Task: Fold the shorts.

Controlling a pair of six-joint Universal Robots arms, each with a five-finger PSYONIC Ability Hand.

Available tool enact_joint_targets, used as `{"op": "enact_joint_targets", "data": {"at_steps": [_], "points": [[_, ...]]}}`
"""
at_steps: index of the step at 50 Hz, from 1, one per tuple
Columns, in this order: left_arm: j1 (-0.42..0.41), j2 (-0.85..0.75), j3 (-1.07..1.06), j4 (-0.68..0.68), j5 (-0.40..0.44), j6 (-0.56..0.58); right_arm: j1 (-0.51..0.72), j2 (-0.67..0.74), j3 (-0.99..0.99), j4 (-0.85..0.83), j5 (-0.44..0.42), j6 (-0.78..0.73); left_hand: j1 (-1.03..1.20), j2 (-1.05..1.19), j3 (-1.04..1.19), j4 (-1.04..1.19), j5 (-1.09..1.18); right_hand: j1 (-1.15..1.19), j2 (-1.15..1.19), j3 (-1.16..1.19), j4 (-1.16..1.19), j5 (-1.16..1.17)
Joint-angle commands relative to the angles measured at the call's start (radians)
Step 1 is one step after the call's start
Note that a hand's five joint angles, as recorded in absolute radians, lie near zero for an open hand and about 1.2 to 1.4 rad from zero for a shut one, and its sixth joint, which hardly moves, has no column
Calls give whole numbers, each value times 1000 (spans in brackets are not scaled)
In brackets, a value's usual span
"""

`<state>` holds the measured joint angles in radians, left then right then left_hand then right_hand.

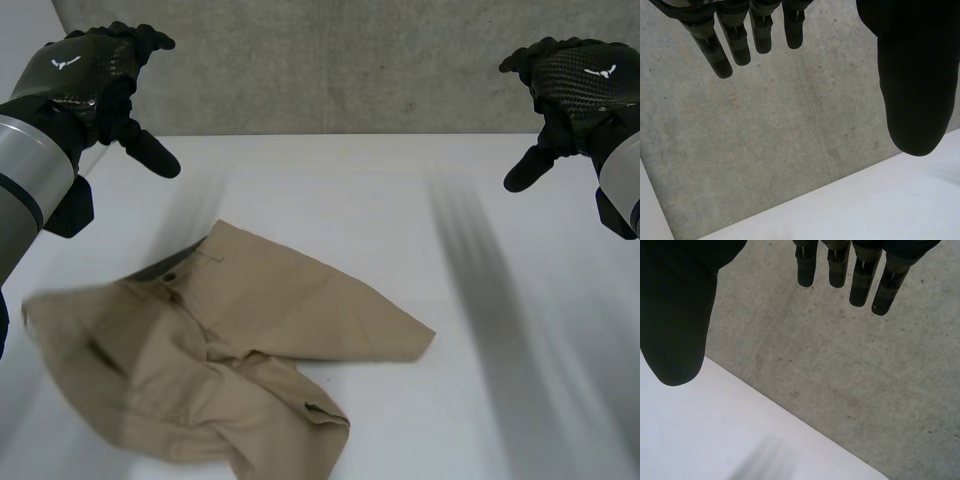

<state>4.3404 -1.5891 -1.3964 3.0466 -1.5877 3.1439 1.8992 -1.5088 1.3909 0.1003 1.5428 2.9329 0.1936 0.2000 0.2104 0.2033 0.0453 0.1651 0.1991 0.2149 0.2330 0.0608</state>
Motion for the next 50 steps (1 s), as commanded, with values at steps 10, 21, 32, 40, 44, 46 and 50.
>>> {"op": "enact_joint_targets", "data": {"at_steps": [10,21,32,40,44,46,50], "points": [[4,-68,7,-9,2,153,4,2,16,1,-41,-72,-9,-16,-26,-19,-36,9,-25,-40,-58,-61],[-5,-183,-4,-32,2,268,31,13,66,19,-135,-248,11,5,-6,1,-15,9,-25,-40,-58,-61],[4,-241,-153,-147,3,508,34,50,83,19,-145,-310,90,84,74,81,64,9,-25,-40,-58,-61],[54,-243,-303,-126,2,559,37,79,83,15,-147,-311,131,125,115,122,105,9,-25,-40,-58,-61],[97,-246,-342,-77,2,559,47,96,83,13,-147,-313,161,154,144,151,134,9,-25,-40,-58,-61],[110,-250,-355,-46,2,558,55,101,83,15,-145,-313,237,230,220,227,211,9,-25,-40,-58,-61],[113,-272,-365,-8,2,558,58,102,85,13,-145,-314,413,407,396,403,387,9,-25,-40,-58,-61]]}}
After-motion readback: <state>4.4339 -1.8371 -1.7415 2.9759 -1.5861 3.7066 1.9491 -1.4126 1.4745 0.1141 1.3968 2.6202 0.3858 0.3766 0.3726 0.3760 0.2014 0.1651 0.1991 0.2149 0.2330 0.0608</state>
